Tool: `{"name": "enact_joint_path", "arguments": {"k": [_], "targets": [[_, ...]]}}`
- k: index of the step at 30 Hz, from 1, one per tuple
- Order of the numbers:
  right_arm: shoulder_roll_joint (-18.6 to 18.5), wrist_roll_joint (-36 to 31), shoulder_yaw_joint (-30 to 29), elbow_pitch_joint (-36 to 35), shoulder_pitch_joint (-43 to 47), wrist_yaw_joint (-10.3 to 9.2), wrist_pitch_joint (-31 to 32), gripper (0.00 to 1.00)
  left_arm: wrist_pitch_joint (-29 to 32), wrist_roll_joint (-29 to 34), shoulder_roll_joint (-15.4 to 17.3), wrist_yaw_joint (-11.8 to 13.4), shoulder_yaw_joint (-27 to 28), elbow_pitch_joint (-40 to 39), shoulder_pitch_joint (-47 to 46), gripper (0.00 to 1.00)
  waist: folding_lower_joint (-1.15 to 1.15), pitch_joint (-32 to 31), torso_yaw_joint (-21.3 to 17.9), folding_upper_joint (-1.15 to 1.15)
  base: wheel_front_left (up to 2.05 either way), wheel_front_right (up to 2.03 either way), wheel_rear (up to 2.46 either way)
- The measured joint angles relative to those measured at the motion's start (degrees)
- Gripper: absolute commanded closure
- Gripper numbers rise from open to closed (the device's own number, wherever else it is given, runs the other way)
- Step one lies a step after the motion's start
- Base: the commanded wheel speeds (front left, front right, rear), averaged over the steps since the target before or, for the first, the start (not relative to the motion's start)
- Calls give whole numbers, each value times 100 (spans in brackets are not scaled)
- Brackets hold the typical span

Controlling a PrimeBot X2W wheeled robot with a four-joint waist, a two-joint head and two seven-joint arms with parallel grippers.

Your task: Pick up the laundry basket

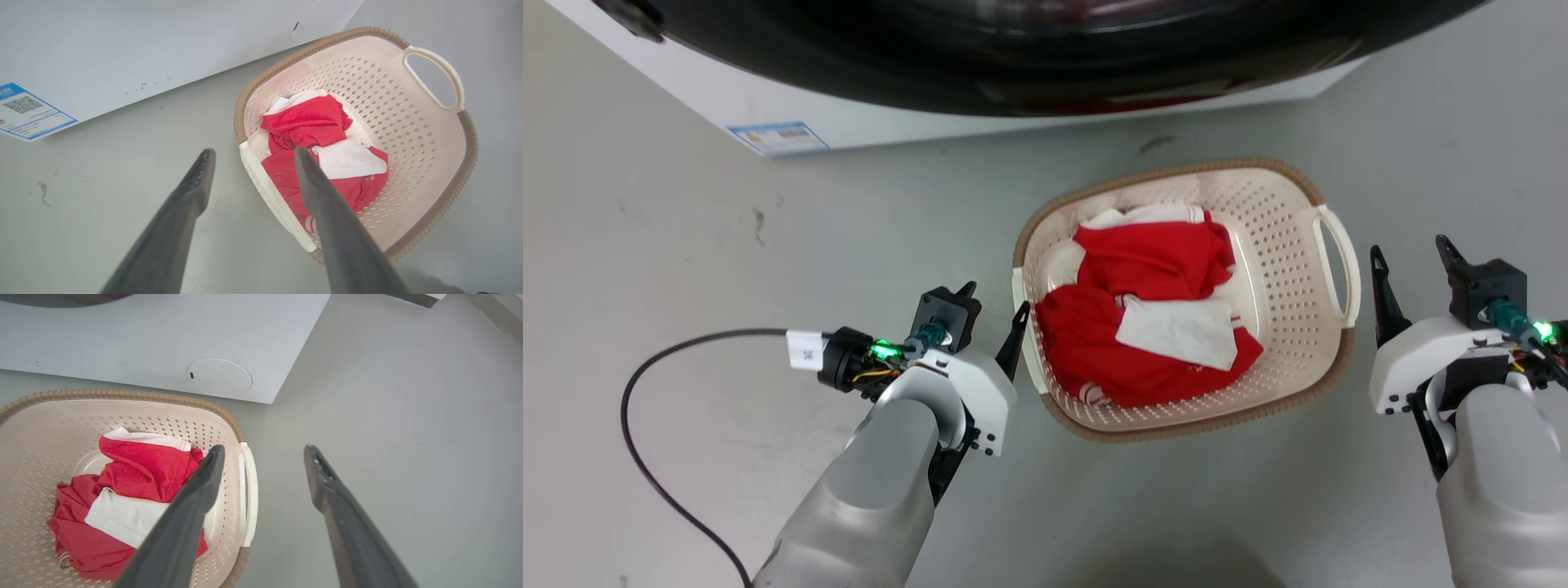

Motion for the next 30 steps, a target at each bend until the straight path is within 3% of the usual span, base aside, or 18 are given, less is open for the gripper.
{"name": "enact_joint_path", "arguments": {"k": [9, 19, 30], "targets": [[-188, -352, -51, 1165, -784, 0, 0, 0, 280, -662, 0, -116, -795, 531, -578, 0, 0, 697, -45, 0, 0, 0, 0], [-366, -733, -56, 2466, -1660, 0, 0, 0, 422, -1204, -1, -20, -1391, 656, -937, 0, -1, 1217, 7, 0, 0, 0, 0], [-434, -1020, -144, 2941, -2227, 0, 235, 0, 422, -1550, -9, 114, -1896, 688, -1233, 0, -1, 1623, 48, 0, 0, 0, 0]]}}
